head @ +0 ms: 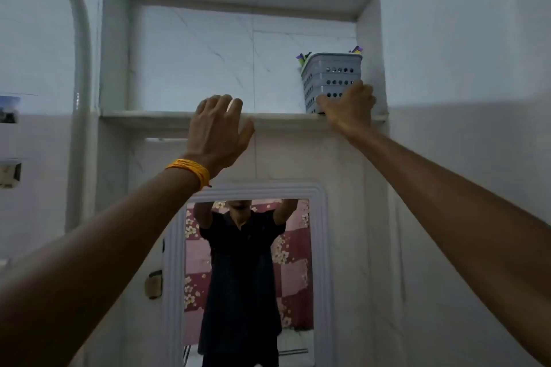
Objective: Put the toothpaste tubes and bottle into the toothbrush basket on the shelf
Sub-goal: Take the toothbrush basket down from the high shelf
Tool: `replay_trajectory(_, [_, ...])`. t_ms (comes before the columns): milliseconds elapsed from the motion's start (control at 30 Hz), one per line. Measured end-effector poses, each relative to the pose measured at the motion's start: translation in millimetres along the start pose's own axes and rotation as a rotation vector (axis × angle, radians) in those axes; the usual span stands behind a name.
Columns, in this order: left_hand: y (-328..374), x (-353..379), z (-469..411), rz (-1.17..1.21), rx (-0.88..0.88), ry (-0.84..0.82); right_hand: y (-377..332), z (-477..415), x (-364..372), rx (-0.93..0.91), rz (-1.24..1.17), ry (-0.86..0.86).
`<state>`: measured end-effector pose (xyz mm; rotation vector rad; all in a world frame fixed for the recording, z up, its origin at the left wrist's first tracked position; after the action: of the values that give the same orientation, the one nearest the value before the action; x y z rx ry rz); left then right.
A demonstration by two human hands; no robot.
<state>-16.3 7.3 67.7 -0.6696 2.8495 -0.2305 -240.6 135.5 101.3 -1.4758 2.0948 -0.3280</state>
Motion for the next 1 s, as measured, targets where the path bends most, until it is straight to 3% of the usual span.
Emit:
replay_trajectory(200, [-33, 46, -31, -0.062, -0.06, -0.112, 2, -36, 23, 0.098, -0.023, 0.028])
replay_trajectory(433, [-43, 58, -34, -0.083, -0.012, -0.029, 4, -57, 35, 0.205, -0.04, 0.078])
replay_trajectory(767, [-42, 57, -31, -0.051, -0.049, -0.067, -3, -53, 20, 0.19, -0.067, 0.046])
replay_trajectory(1000, [-38, 52, -29, -0.043, -0.135, -0.129, -10, -33, -11, 0.138, -0.225, 0.059])
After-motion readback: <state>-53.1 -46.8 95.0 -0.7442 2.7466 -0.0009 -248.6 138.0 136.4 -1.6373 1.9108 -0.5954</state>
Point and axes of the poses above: each hand's wrist, its own z-axis away from the middle knuckle, its own x-axis out of the palm, y = z × x, the point moved 7 cm from there along -z, towards the middle knuckle, and after that the axes turned 15 degrees about z, right-handed, at the moved point
